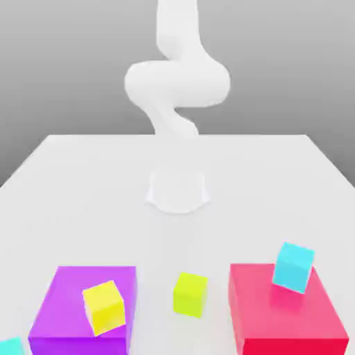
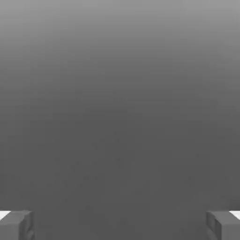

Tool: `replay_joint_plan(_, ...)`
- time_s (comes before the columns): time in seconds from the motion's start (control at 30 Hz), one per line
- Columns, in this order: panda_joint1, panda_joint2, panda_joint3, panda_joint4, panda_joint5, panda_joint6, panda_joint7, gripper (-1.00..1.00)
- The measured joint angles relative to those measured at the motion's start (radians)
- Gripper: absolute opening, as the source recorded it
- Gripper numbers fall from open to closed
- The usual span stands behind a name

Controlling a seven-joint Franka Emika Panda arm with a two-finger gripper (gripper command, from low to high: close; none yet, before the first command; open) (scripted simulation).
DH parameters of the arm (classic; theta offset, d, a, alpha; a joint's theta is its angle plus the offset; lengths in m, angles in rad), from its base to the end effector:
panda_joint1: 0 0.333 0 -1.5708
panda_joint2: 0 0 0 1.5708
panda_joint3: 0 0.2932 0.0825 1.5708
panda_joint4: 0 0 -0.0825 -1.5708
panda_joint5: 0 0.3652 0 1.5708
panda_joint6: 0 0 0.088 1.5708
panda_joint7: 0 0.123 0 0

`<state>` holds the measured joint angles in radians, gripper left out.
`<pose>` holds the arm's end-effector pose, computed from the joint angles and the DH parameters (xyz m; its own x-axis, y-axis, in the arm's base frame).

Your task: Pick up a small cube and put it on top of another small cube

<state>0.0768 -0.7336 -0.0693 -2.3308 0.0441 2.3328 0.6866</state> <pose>0.3806 -0.0037 0.6460 0.5902 -0.6641 0.4589 -0.4528 -0.7430 -0.4929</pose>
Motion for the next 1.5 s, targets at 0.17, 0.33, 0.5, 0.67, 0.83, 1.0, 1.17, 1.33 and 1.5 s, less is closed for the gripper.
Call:
replay_joint_plan(0.17, 0.14, 0.141, -0.123, -0.062, 0.102, 0.063, -0.242, 0.0)
replay_joint_plan(0.33, 0.259, 0.284, -0.218, -0.121, 0.203, 0.121, -0.477, 0.0)
replay_joint_plan(0.5, 0.35, 0.428, -0.279, -0.179, 0.298, 0.177, -0.708, 0.0)
replay_joint_plan(0.67, 0.403, 0.564, -0.3, -0.238, 0.367, 0.238, -0.92, 0.0)
replay_joint_plan(0.83, 0.426, 0.678, -0.296, -0.302, 0.376, 0.312, -1.088, 0.0)
replay_joint_plan(1.0, 0.436, 0.757, -0.307, -0.373, 0.276, 0.405, -1.181, 0.0)
replay_joint_plan(1.17, 0.428, 0.797, -0.349, -0.433, 0.064, 0.493, -1.168, 0.0)
replay_joint_plan(1.33, 0.411, 0.868, -0.317, -0.418, 0.114, 0.555, -1.22, 0.0)
replay_joint_plan(1.5, 0.332, 0.962, -0.209, -0.399, 0.234, 0.623, -1.309, 0.0)
